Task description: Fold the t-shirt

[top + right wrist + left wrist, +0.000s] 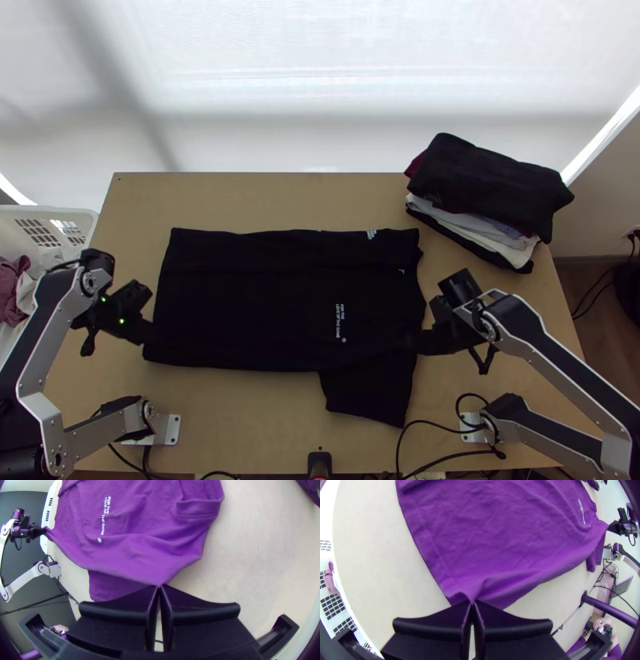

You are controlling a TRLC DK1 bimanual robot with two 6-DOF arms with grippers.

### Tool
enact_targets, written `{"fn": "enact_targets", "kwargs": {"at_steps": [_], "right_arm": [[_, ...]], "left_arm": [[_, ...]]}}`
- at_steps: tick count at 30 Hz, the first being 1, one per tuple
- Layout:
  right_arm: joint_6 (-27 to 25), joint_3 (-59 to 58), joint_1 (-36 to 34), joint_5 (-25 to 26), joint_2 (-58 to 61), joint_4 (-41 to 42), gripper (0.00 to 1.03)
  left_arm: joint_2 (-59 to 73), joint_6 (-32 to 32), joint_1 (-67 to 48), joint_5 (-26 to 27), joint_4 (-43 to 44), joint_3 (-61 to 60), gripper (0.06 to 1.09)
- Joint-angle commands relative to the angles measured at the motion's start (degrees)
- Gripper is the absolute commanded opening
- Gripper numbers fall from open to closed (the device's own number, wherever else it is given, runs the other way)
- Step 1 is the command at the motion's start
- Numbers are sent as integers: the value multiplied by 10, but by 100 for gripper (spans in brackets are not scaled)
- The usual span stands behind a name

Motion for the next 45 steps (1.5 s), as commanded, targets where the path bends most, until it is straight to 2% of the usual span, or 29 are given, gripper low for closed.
{"fn": "enact_targets", "kwargs": {"at_steps": [1,6,11,21,37,45], "right_arm": [[-16,33,2,3,-5,-13,3],[-28,57,-8,4,16,1,3],[-28,93,-45,8,65,34,3],[-26,226,-102,21,182,96,3],[-22,403,-122,61,364,117,3],[-18,447,-123,97,438,148,3]], "left_arm": [[18,-22,-2,12,9,35,10],[57,-56,0,22,45,79,10],[100,-85,-1,25,74,132,10],[179,-158,-26,40,103,247,10],[341,-242,-50,39,113,463,10],[399,-279,-45,39,127,499,10]]}}
